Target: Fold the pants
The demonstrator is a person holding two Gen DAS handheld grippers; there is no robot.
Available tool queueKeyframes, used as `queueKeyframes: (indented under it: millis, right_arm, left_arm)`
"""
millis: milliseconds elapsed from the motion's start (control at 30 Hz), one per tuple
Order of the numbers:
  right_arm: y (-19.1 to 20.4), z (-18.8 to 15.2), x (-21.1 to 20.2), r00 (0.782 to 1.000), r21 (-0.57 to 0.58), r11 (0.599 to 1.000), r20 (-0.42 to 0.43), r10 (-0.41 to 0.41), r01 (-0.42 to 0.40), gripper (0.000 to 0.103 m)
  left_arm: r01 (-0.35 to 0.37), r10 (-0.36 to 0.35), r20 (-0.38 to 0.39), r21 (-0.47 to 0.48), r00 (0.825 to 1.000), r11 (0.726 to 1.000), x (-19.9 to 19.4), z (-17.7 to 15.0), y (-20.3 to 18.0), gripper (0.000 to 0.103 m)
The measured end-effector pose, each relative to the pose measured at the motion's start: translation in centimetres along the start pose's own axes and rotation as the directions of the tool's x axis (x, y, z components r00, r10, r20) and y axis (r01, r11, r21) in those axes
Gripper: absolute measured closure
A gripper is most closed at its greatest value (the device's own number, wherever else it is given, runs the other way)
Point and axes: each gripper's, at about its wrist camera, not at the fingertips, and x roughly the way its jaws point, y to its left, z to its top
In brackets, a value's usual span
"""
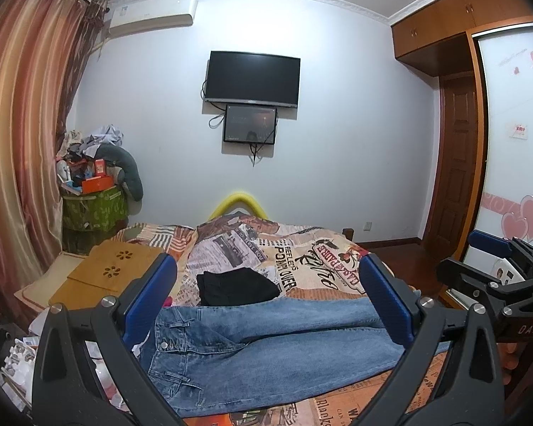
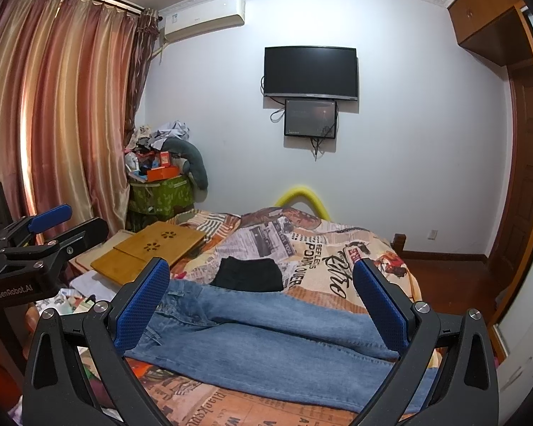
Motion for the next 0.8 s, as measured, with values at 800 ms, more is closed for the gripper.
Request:
queueKeyframes:
  millis: [800]
  right_arm:
    - [-10.0,-7.5,15.9,0.916,0.081,0.992,-0.398,-0.058,0.098,0.001]
  left_arm:
    - [-0.157,0.137,-0.39,-0.019,0.91,0.987,21.9,-7.0,10.7,0.0]
